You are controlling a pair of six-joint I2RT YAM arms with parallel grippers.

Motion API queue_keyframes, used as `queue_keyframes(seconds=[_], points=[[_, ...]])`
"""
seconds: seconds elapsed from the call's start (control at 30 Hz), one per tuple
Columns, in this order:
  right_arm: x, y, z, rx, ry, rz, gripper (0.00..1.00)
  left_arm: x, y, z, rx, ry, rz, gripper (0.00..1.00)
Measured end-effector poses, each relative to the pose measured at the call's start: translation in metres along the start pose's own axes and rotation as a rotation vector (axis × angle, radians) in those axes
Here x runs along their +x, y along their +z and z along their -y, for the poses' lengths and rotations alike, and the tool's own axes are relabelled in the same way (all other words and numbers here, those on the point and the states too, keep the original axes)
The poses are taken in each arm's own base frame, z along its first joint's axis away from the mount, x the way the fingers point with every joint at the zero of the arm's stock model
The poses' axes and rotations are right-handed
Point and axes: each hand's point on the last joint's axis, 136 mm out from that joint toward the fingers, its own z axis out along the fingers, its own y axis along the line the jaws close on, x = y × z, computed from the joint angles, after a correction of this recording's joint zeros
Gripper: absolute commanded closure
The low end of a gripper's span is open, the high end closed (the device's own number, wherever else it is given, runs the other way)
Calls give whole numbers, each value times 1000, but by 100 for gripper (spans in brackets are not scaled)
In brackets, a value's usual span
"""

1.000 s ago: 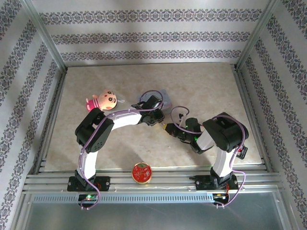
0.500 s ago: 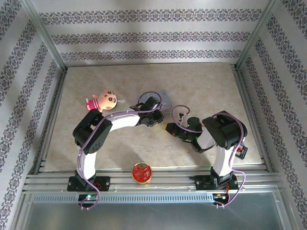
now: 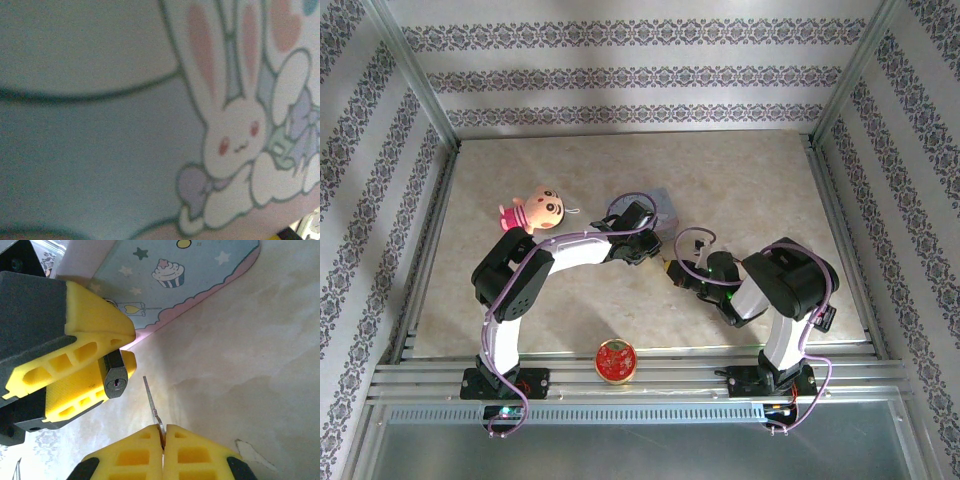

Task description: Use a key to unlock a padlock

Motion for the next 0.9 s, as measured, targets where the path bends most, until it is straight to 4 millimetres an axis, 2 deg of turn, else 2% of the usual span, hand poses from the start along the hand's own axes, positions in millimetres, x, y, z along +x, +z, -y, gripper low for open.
queue_keyframes(seconds=[0.37, 0.9], points=[[6, -1, -4, 13, -58, 6, 100, 0, 0, 0, 0, -33, 0, 100], [13, -8, -5, 0, -49, -5, 100, 0, 0, 0, 1, -33, 0, 100]])
